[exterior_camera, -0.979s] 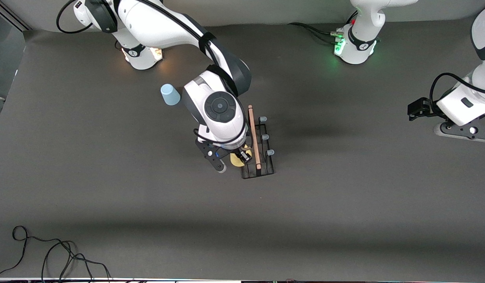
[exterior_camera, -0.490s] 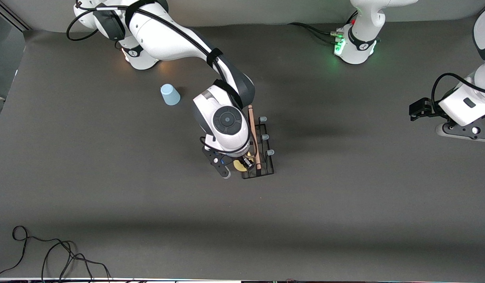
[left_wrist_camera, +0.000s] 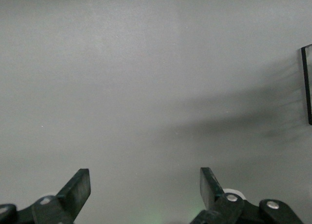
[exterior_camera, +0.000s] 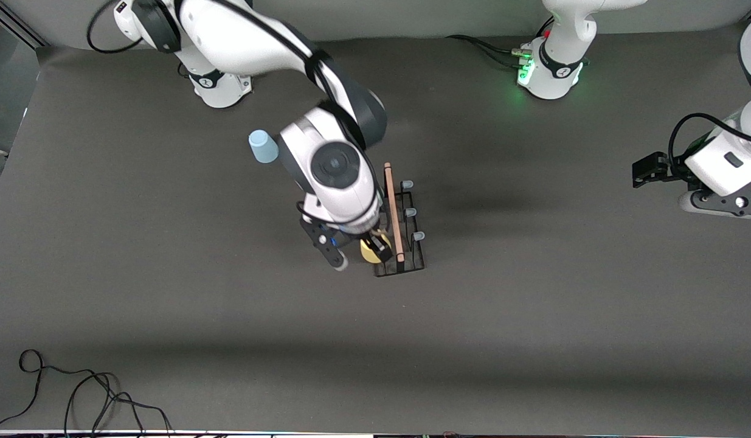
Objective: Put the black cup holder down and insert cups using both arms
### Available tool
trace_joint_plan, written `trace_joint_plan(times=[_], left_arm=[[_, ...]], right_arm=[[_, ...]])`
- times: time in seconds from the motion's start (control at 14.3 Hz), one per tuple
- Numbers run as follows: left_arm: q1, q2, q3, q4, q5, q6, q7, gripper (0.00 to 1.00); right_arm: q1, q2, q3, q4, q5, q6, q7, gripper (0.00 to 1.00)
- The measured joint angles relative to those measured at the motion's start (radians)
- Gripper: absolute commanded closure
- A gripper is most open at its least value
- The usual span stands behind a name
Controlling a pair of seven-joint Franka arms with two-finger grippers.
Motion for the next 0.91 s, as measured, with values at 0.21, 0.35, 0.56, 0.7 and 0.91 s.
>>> trace_joint_plan(times=[0.21, 0.35, 0.56, 0.7, 0.91], left_arm=[[0.003, 0.0, 0.0, 0.0, -0.003, 0.0, -0.001, 0.0], [0.003, 0.0, -0.001, 0.001, -0.003, 0.0, -0.001, 0.0], [0.003, 0.0, -0.001, 0.002, -0.003, 0.002, 0.0, 0.0], [0.003, 0.0, -0.003, 0.005, -0.004, 0.003, 0.0, 0.0], [0.003, 0.001, -0.004, 0.005, -0.004, 0.003, 0.0, 0.0]], right_arm=[[-0.001, -0.14, -0.003, -0.007, -0.001, -0.148, -0.177, 0.0], [-0.002, -0.236, -0.033, -0.052, -0.01, -0.235, -0.328, 0.0], [-0.007, -0.38, -0.133, -0.196, -0.027, -0.282, -0.632, 0.0], [-0.037, -0.47, -0.188, -0.298, -0.051, -0.286, -0.849, 0.0], [-0.24, -0.588, -0.149, -0.424, -0.063, -0.286, -1.158, 0.0]])
